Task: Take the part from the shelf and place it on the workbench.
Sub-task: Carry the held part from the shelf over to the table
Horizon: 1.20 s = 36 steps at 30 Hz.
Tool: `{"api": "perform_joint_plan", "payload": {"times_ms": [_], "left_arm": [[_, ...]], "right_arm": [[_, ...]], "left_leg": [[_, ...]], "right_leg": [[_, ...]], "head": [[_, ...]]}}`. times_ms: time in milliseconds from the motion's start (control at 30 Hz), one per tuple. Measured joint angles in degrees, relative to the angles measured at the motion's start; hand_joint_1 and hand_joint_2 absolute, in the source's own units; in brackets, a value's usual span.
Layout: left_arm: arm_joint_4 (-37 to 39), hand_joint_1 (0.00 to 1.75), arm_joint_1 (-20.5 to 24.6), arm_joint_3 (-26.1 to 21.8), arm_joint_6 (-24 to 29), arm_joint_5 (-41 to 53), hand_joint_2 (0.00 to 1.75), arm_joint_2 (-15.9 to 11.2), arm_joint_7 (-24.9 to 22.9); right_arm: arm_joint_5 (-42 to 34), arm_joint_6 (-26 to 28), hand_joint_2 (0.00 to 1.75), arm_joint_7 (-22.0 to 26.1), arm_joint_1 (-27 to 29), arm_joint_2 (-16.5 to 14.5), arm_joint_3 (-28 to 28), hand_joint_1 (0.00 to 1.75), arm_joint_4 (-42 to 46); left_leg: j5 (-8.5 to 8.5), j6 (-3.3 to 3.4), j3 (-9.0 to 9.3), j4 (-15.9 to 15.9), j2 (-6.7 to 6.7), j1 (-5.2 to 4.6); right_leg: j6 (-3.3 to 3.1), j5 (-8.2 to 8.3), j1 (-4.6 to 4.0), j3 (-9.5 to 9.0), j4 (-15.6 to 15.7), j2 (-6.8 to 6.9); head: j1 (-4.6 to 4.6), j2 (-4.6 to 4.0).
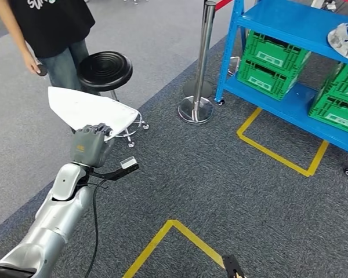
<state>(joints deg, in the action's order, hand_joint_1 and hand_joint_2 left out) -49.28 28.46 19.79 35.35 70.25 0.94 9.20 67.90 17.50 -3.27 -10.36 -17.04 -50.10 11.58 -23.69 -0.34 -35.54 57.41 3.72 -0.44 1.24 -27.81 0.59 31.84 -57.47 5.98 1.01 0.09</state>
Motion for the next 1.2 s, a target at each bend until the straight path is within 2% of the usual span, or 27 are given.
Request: {"api": "perform_joint_plan", "payload": {"times_ms": [33,67,100,167,233,267,300,333,367,433,467,500,533,567,600,633,700,767,800,833,867,933,1000,1067,1100,1133,1200], "left_arm": [[0.09,1.75,-0.12,-0.20,0.07,-0.01,1.75,-0.32,-0.04],[0.17,1.75,-0.28,-0.41,0.15,-0.01,1.75,-0.63,-0.07],[0.25,1.75,-0.35,-0.62,0.24,-0.02,1.75,-0.90,-0.09],[0.38,1.75,-0.35,-0.86,0.40,-0.06,1.75,-1.13,-0.12],[0.61,1.75,-0.48,-0.93,0.45,-0.08,1.75,-1.20,-0.15],[0.76,1.75,-0.65,-0.93,0.45,-0.07,1.75,-1.21,-0.15],[0.95,1.75,-0.80,-0.94,0.44,-0.07,1.75,-1.24,-0.15],[1.13,1.75,-0.90,-0.94,0.44,-0.06,1.75,-1.27,-0.15],[1.25,1.75,-0.92,-0.95,0.43,-0.07,1.75,-1.27,-0.15],[1.42,1.75,-0.83,-0.95,0.41,-0.07,1.75,-1.25,-0.15],[1.50,1.75,-0.78,-0.95,0.37,-0.07,1.75,-1.25,-0.15],[1.60,1.75,-0.76,-0.96,0.31,-0.07,1.75,-1.28,-0.15],[1.72,1.75,-0.77,-0.99,0.26,-0.07,1.75,-1.37,-0.15],[1.83,1.75,-0.84,-1.04,0.22,-0.08,1.75,-1.50,-0.15],[1.92,1.75,-0.85,-1.09,0.22,-0.08,1.75,-1.61,-0.15],[2.02,1.75,-0.75,-1.13,0.21,-0.08,1.75,-1.67,-0.15],[2.17,1.75,-0.49,-1.15,0.16,-0.08,1.75,-1.61,-0.13],[2.49,1.75,-0.42,-1.16,0.10,-0.09,1.75,-1.55,-0.11],[2.73,1.75,-0.42,-1.18,0.10,-0.09,1.75,-1.55,-0.11],[2.98,1.75,-0.39,-1.20,0.13,-0.09,1.75,-1.56,-0.10],[3.20,1.75,-0.29,-1.23,0.17,-0.09,1.75,-1.56,-0.05],[3.54,1.75,0.12,-1.25,0.23,-0.08,1.75,-1.46,0.05],[3.82,1.75,0.52,-1.26,0.19,-0.05,1.75,-1.28,0.09],[4.10,1.75,0.59,-1.30,0.06,-0.01,1.75,-1.22,0.09],[4.20,1.75,0.61,-1.33,-0.02,0.01,1.75,-1.16,0.08],[4.28,1.75,0.70,-1.36,-0.09,0.04,1.75,-1.08,0.07],[4.36,1.75,0.94,-1.39,-0.25,0.08,1.75,-0.74,-0.02]], "right_arm": [[0.08,-0.05,0.00,-0.16,-0.18,-0.05,0.11,0.00,0.00],[0.18,-0.10,0.00,-0.31,-0.37,-0.11,0.22,0.00,0.00],[0.27,-0.15,0.00,-0.42,-0.54,-0.17,0.30,0.00,0.00],[0.39,-0.28,0.00,-0.63,-0.65,-0.23,0.37,0.00,0.00],[0.41,-0.44,0.00,-0.83,-0.51,-0.22,0.39,0.00,0.00],[0.42,-0.53,0.00,-0.94,-0.47,-0.22,0.39,0.00,0.00],[0.42,-0.63,0.00,-1.05,-0.49,-0.22,0.40,0.00,0.00],[0.43,-0.73,0.00,-1.14,-0.55,-0.22,0.43,0.00,0.00],[0.44,-0.83,0.00,-1.21,-0.61,-0.22,0.49,0.00,0.00],[0.44,-0.96,0.00,-1.28,-0.69,-0.22,0.60,0.00,0.00],[0.45,-1.04,0.00,-1.38,-0.72,-0.23,0.65,0.00,0.00],[0.47,-1.13,0.00,-1.52,-0.74,-0.23,0.67,0.00,0.00],[0.49,-1.21,0.00,-1.66,-0.79,-0.27,0.69,0.00,0.00],[0.51,-1.28,0.00,-1.81,-0.84,-0.35,0.71,0.00,0.00],[0.52,-1.32,0.00,-1.87,-0.93,-0.44,0.72,0.00,0.00],[0.53,-1.35,0.00,-1.91,-1.03,-0.52,0.73,0.00,-0.01],[0.54,-1.42,0.00,-2.01,-1.13,-0.59,0.75,0.00,-0.01],[0.55,-1.50,0.00,-2.15,-1.13,-0.59,0.75,0.00,-0.01],[0.56,-1.52,0.00,-2.24,-1.14,-0.59,0.75,0.00,0.00],[0.56,-1.55,0.00,-2.27,-1.16,-0.60,0.75,0.00,-0.01],[0.56,-1.60,0.00,-2.29,-1.20,-0.62,0.75,0.00,-0.01],[0.55,-1.67,0.00,-2.30,-1.31,-0.64,0.76,0.00,-0.01],[0.51,-1.69,0.00,-2.30,-1.39,-0.64,0.77,0.00,0.00],[0.48,-1.70,0.00,-2.30,-1.46,-0.67,0.77,0.00,0.00],[0.47,-1.70,0.00,-2.30,-1.49,-0.69,0.77,0.00,0.00],[0.47,-1.71,0.00,-2.30,-1.51,-0.71,0.77,0.00,0.00],[0.45,-1.72,0.00,-2.32,-1.38,-0.73,0.77,0.00,0.00]], "left_leg": [[0.13,0.41,-0.08,-0.11,-0.67,0.00],[0.28,0.76,-0.04,-0.34,-1.32,0.06],[0.46,1.15,0.03,-0.58,-1.96,0.18],[0.74,1.83,0.12,-0.91,-3.26,0.46],[0.79,2.17,0.00,-0.89,-4.85,0.36],[0.80,2.20,-0.03,-0.86,-5.74,0.27],[0.82,2.20,-0.04,-0.81,-6.64,0.21],[0.83,2.18,-0.02,-0.75,-7.54,0.17],[0.84,2.13,-0.01,-0.67,-8.37,0.16],[0.86,1.78,-0.24,-0.39,-9.89,0.07],[0.94,1.47,-0.49,-0.29,-10.55,0.12],[1.08,1.08,-0.78,-0.22,-11.21,0.23],[1.24,0.70,-1.03,-0.21,-11.92,0.39],[1.23,0.35,-1.20,-0.08,-11.77,0.44],[0.84,0.01,-1.51,0.53,-10.66,0.40],[-0.15,-0.33,-2.26,2.12,-8.94,0.32],[-3.51,-0.97,-5.36,8.60,-5.28,0.45],[-5.87,-1.38,-8.63,15.14,-4.25,0.87],[-5.64,-1.48,-9.06,15.98,-4.11,1.02],[-4.37,-1.50,-8.27,14.53,-3.91,1.11],[-2.43,-1.42,-6.37,11.11,-3.31,1.11],[0.14,-0.87,-2.26,3.62,-0.27,0.52],[0.25,-0.02,-0.76,0.51,1.55,-0.13],[0.18,0.77,-0.89,0.30,0.21,-0.14],[0.20,1.11,-0.86,0.21,-0.60,-0.03],[0.27,1.51,-0.81,0.11,-1.38,0.10],[0.28,2.13,-0.72,0.03,-2.92,0.22]], "right_leg": [[0.31,-0.05,0.01,-0.18,0.13,0.62],[0.64,-0.32,0.10,-0.16,0.01,0.52],[0.86,-1.08,0.21,0.18,-0.83,-0.42],[1.07,-4.13,0.41,2.56,-6.02,-3.59],[1.02,-7.27,0.40,6.31,-13.75,-5.46],[0.98,-7.63,0.35,7.67,-16.05,-5.76],[0.88,-6.84,0.30,8.11,-16.26,-5.91],[0.71,-5.02,0.26,7.46,-14.20,-6.18],[0.52,-2.66,0.27,6.01,-10.54,-6.91],[0.14,0.31,0.49,2.84,-3.42,-9.49],[0.03,0.73,0.56,1.87,-1.45,-10.41],[-0.06,0.58,0.55,1.42,-0.71,-10.70],[-0.16,0.58,0.54,1.15,-0.44,-10.15],[-0.39,0.70,0.55,1.04,-0.33,-9.53],[-0.69,0.79,0.59,0.85,-0.15,-8.85],[-1.00,0.85,0.67,0.64,0.05,-8.09],[-1.41,0.71,0.59,0.38,0.19,-6.50],[-1.49,0.50,0.55,0.31,0.15,-4.84],[-1.42,0.39,0.55,0.25,0.14,-4.04],[-1.33,0.26,0.55,0.11,0.14,-3.26],[-1.18,0.07,0.54,-0.12,0.14,-2.48],[-0.65,-0.40,0.27,-0.54,0.08,-1.09],[-0.02,-0.87,-0.18,-0.83,0.09,0.25],[0.52,-1.34,-0.24,-1.05,0.16,1.34],[0.75,-1.88,-0.09,-0.90,-0.31,0.53],[0.92,-2.86,0.07,-0.26,-1.77,-0.94],[1.05,-6.05,0.23,2.92,-8.28,-4.57]], "head": [[-0.01,0.00],[-0.03,0.00],[-0.10,0.00],[-0.36,0.00],[-0.59,0.00],[-0.64,0.00],[-0.67,0.00],[-0.68,0.00],[-0.69,0.00],[-0.66,0.00],[-0.63,0.00],[-0.64,0.00],[-0.65,0.00],[-0.67,0.00],[-0.51,0.00],[-0.26,0.00],[0.18,0.00],[0.24,0.00],[0.27,0.00],[0.27,0.00],[0.27,0.00],[0.30,0.00],[0.24,0.00],[0.19,0.00],[0.15,0.00],[0.07,0.00],[-0.14,0.00]]}}
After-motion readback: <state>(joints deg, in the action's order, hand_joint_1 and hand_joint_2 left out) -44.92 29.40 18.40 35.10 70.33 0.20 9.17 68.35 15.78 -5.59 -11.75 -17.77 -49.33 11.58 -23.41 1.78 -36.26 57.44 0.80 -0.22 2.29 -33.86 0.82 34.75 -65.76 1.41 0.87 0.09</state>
